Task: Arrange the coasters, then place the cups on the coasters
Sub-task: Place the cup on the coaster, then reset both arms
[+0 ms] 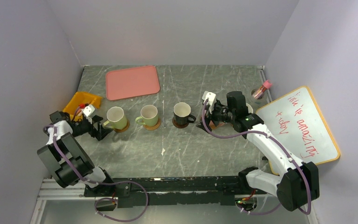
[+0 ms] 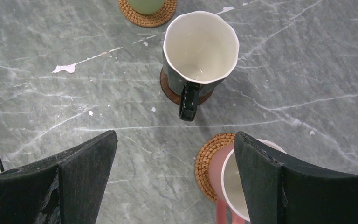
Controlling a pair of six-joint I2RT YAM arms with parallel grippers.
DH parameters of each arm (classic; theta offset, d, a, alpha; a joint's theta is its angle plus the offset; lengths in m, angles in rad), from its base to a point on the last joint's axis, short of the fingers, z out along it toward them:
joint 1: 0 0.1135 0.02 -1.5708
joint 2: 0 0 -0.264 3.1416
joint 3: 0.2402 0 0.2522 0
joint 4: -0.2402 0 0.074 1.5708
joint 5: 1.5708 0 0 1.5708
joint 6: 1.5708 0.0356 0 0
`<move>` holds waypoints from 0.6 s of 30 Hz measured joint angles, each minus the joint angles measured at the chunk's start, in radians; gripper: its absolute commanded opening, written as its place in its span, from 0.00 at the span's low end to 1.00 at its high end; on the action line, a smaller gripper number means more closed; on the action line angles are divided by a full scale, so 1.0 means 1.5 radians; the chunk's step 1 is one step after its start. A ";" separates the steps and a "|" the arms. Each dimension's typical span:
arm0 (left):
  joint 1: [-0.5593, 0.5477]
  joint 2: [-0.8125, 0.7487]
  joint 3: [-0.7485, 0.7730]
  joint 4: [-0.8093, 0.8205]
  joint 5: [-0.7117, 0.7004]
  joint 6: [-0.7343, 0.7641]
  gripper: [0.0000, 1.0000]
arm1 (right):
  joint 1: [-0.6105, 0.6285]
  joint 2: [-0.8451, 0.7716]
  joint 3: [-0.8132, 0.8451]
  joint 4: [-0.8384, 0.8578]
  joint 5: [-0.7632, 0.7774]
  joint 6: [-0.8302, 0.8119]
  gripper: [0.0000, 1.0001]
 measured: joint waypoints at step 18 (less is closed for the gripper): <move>0.097 -0.005 0.069 -0.327 0.038 0.331 0.97 | 0.001 -0.212 -0.026 0.009 0.057 0.055 1.00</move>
